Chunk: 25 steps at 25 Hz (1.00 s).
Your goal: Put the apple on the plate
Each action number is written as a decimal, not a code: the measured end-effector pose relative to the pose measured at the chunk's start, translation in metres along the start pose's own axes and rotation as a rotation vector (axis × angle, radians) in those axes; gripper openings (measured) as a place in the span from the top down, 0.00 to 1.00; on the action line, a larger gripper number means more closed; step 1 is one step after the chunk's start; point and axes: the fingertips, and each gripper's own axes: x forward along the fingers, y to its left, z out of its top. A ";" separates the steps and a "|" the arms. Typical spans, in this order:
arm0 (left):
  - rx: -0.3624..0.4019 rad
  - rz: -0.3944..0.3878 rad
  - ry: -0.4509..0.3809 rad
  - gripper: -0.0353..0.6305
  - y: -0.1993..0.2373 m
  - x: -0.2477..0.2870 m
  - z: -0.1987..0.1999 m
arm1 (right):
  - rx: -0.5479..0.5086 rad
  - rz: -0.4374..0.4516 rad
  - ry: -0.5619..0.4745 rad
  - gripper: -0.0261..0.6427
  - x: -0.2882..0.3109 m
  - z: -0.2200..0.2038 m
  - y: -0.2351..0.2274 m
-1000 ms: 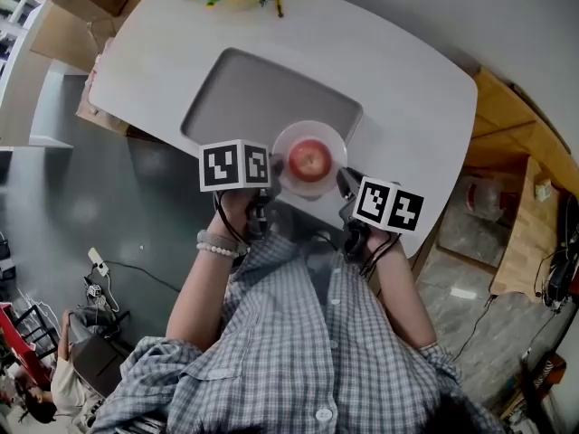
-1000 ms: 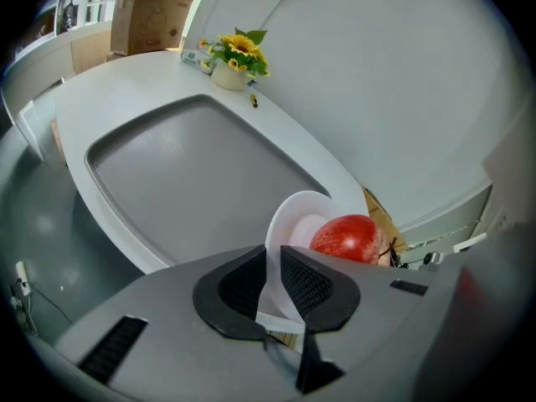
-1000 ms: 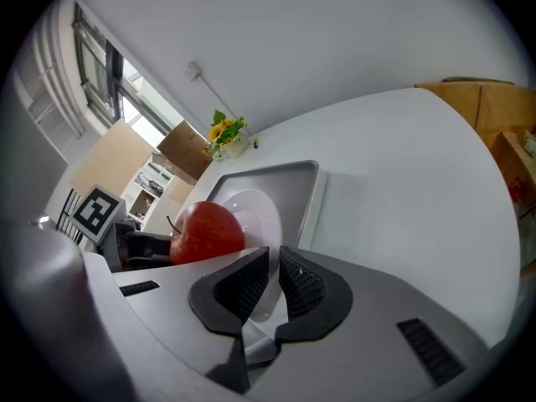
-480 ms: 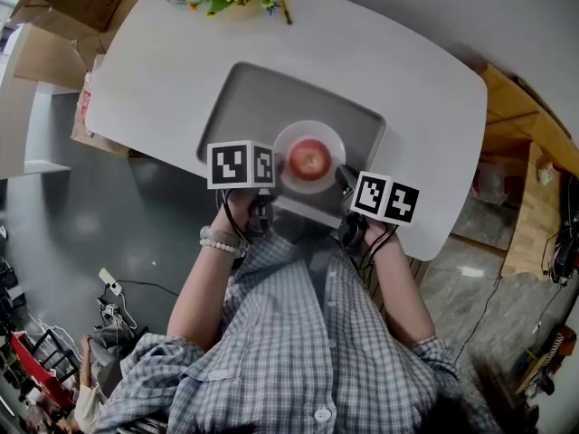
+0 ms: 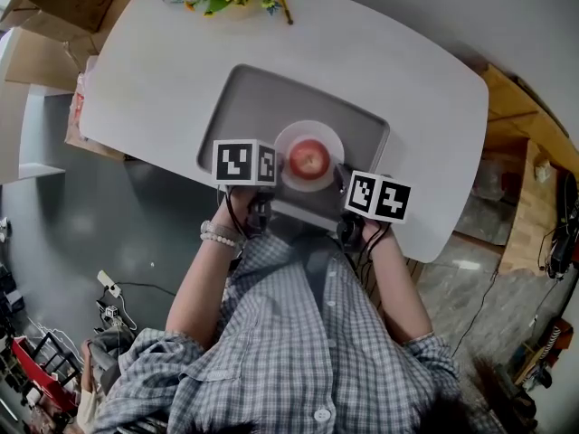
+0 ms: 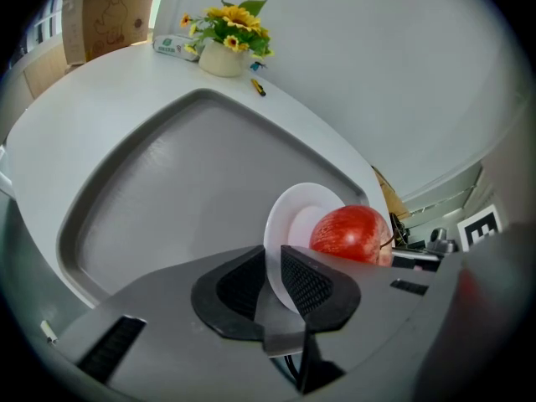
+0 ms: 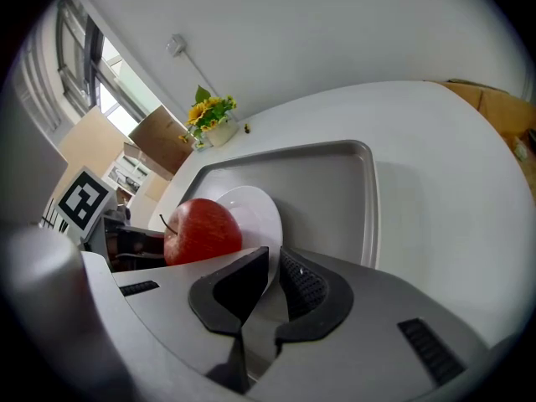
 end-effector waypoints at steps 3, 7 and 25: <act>0.005 -0.021 -0.004 0.86 -0.001 0.001 0.001 | -0.007 -0.006 -0.005 0.89 0.002 0.000 -0.002; 0.024 -0.043 -0.010 0.86 -0.002 0.001 0.002 | -0.006 0.010 -0.018 0.89 0.003 0.000 -0.001; 0.043 -0.035 -0.270 0.88 0.001 -0.051 0.022 | -0.020 0.049 -0.202 0.89 -0.036 0.022 -0.017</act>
